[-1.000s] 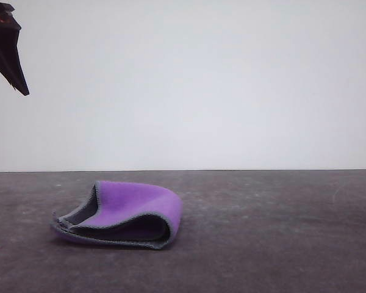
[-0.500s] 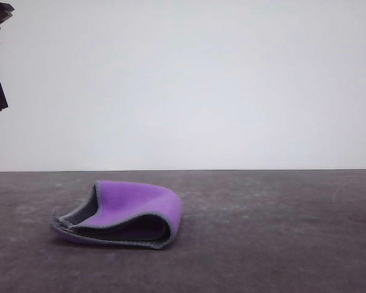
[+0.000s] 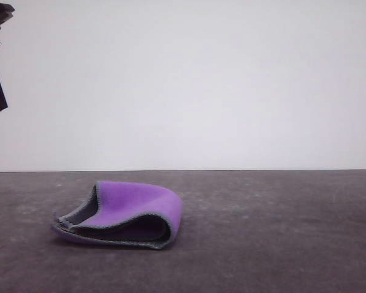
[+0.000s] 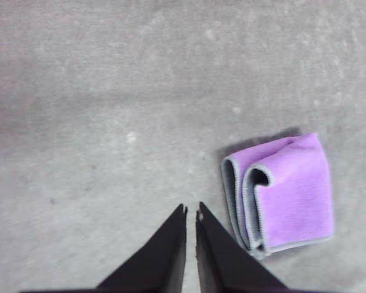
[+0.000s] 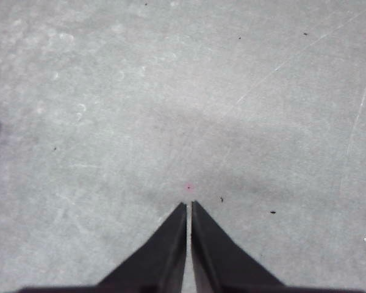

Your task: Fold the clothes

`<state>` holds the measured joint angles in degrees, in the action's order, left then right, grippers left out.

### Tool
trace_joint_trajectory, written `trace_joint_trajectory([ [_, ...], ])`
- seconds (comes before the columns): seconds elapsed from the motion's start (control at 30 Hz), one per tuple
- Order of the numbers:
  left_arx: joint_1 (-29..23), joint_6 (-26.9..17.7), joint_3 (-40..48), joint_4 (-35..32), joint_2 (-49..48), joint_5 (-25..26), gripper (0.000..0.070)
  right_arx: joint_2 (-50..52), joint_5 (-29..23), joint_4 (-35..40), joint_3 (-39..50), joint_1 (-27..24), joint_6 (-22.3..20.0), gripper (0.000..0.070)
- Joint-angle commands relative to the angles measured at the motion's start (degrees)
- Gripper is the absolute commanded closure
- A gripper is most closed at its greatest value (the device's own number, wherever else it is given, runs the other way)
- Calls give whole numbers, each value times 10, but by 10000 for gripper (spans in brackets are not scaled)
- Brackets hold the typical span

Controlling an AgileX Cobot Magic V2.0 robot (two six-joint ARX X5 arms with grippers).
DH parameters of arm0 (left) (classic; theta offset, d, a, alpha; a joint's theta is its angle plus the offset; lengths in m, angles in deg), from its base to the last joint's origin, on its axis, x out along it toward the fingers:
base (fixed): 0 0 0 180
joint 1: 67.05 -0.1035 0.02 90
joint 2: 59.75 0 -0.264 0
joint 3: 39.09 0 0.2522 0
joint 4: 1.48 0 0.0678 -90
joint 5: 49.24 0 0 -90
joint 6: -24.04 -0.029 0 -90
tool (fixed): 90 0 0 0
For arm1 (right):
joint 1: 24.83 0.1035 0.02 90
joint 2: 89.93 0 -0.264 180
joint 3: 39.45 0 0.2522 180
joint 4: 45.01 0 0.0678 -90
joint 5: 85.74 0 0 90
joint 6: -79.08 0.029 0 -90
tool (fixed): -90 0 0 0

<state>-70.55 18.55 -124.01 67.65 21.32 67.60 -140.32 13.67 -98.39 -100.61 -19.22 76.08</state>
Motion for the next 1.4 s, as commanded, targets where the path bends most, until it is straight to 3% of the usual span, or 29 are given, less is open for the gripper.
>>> trace_joint_trajectory([
  [0.0,0,-29,0,-10,-18,-4,684,-4,0,6,-4,0,-1,693],
  [0.1,0,-40,70,-98,-90,-22,684,-4,0,6,-4,0,-1,693],
  [0.33,1,38,382,-432,-361,-95,684,-4,0,6,-4,0,-1,693],
  [0.43,1,47,494,-483,-493,-143,684,-4,0,6,-4,0,-1,693],
  [0.57,1,50,595,-485,-637,-185,684,-4,0,6,-4,0,-1,693],
  [0.73,6,69,663,-478,-728,-203,684,-4,0,6,-4,0,-1,693],
  [1.1,23,76,683,-397,-810,-243,684,-4,0,6,-4,0,-1,693],
  [1.37,37,76,687,-399,-809,-245,684,-4,0,6,-4,0,-1,693],
])
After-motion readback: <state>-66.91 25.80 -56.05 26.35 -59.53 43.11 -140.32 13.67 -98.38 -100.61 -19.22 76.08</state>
